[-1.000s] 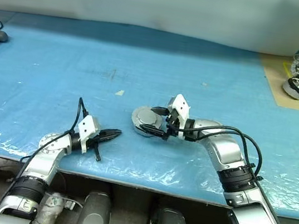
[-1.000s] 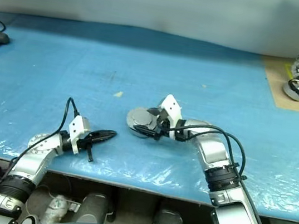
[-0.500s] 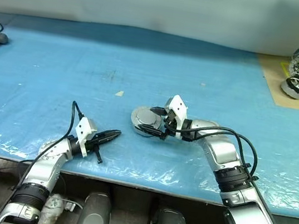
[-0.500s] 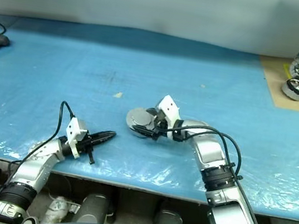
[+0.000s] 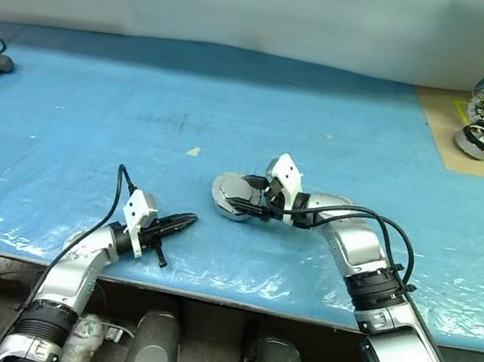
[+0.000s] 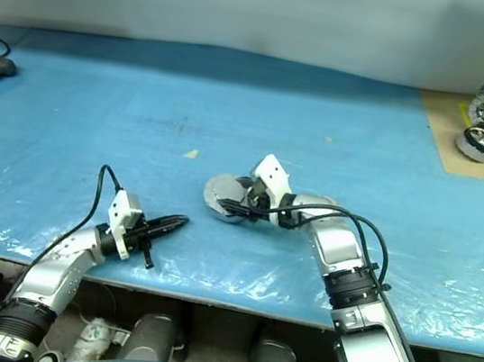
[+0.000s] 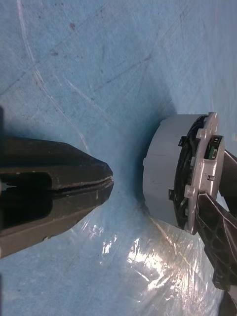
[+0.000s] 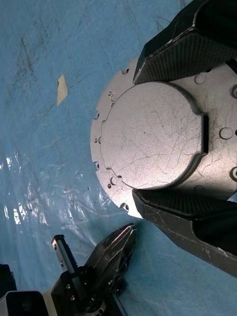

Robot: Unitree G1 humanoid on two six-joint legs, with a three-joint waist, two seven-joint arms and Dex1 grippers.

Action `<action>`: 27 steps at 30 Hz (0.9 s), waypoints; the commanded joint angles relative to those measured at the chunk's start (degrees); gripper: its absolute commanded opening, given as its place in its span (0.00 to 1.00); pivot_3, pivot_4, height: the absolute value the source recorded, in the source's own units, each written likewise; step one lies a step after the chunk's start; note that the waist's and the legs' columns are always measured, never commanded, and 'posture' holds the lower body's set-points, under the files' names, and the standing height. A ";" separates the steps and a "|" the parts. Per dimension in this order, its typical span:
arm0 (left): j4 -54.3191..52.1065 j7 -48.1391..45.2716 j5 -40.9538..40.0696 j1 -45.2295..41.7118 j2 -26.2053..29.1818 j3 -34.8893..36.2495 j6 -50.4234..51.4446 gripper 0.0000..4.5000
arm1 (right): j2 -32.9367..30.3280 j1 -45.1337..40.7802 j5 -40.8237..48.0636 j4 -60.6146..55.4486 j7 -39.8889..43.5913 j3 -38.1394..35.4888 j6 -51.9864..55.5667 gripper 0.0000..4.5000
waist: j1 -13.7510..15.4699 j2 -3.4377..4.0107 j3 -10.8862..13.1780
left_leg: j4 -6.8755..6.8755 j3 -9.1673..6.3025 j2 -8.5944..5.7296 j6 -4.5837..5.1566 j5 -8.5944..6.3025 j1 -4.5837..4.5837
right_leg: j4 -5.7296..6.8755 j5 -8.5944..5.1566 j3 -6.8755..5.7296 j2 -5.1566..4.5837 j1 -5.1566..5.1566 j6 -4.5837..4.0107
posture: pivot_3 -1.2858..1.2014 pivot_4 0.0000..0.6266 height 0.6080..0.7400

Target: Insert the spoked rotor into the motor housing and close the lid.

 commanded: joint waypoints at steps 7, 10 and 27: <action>-0.62 -1.40 -0.79 0.26 0.30 -1.00 2.14 0.00 | -0.78 -1.13 2.12 -4.23 1.81 -2.01 1.28 0.65 | 0.01 0.00 0.00 | 0.00 0.00 0.00 0.00 0.00 -0.04 | -0.01 0.00 0.00 0.00 -0.02 0.00 | 0.52 0.24 1.00; -1.16 -1.34 -0.78 0.30 0.40 -1.13 2.65 0.00 | -1.81 -2.16 1.00 -4.70 2.63 -1.20 0.40 0.65 | 0.01 0.00 0.00 | -0.01 0.00 0.00 0.00 0.00 -0.05 | -0.01 0.00 0.00 0.00 -0.04 0.00 | 0.52 0.24 1.00; -3.55 -0.82 -0.78 1.61 0.69 -0.79 2.21 0.00 | -2.14 -2.33 -4.16 2.10 3.16 1.63 -5.42 0.65 | -0.08 -0.01 0.01 | -0.01 0.01 0.02 0.00 0.00 -0.12 | -0.01 0.00 -0.01 0.02 -0.12 0.00 | 0.52 0.24 1.00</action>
